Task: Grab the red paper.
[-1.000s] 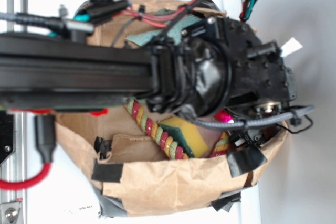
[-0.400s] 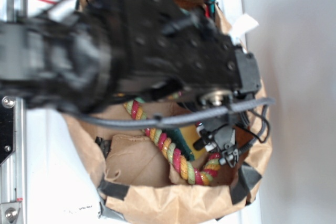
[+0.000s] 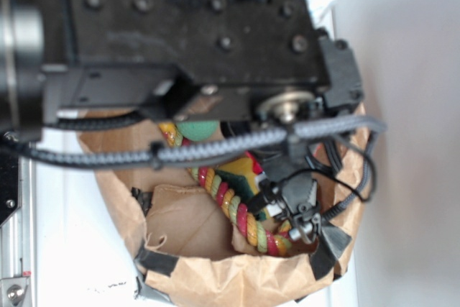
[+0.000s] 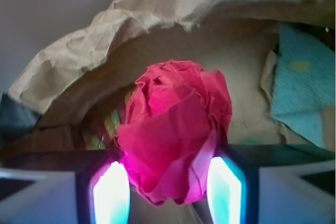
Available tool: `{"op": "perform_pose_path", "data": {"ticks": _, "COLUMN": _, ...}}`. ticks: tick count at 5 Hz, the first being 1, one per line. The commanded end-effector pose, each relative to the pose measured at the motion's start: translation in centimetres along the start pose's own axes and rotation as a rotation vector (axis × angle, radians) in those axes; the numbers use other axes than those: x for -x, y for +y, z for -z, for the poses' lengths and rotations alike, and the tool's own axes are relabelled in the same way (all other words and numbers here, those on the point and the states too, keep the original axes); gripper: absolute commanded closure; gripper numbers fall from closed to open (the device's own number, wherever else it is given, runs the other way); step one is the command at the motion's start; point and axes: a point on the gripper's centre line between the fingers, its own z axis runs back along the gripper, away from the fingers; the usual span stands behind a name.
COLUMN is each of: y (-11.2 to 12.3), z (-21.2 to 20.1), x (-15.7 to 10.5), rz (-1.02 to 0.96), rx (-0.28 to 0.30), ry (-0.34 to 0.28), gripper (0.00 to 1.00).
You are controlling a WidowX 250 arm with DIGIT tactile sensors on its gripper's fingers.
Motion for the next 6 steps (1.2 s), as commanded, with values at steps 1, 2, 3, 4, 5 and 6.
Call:
{"op": "perform_pose_path", "data": {"ticks": 1, "y": 1.5, "z": -4.0, "x": 0.7, "rz": 0.102, "rx": -0.094, "ry": 0.008, "gripper": 1.00}}
{"op": "perform_pose_path", "data": {"ticks": 2, "y": 1.6, "z": -5.7, "x": 1.6, "rz": 0.148, "rx": -0.093, "ry": -0.043, "gripper": 1.00}}
{"op": "perform_pose_path", "data": {"ticks": 3, "y": 1.2, "z": -7.0, "x": 1.8, "rz": 0.176, "rx": -0.116, "ry": -0.085, "gripper": 1.00}}
{"op": "perform_pose_path", "data": {"ticks": 4, "y": 1.3, "z": -8.4, "x": 2.1, "rz": 0.184, "rx": -0.077, "ry": -0.028, "gripper": 1.00}}
{"op": "perform_pose_path", "data": {"ticks": 5, "y": 1.4, "z": -8.6, "x": 2.2, "rz": 0.180, "rx": -0.064, "ry": -0.019, "gripper": 1.00}}
{"op": "perform_pose_path", "data": {"ticks": 6, "y": 1.1, "z": -8.0, "x": 2.1, "rz": 0.178, "rx": -0.081, "ry": -0.032, "gripper": 1.00}}
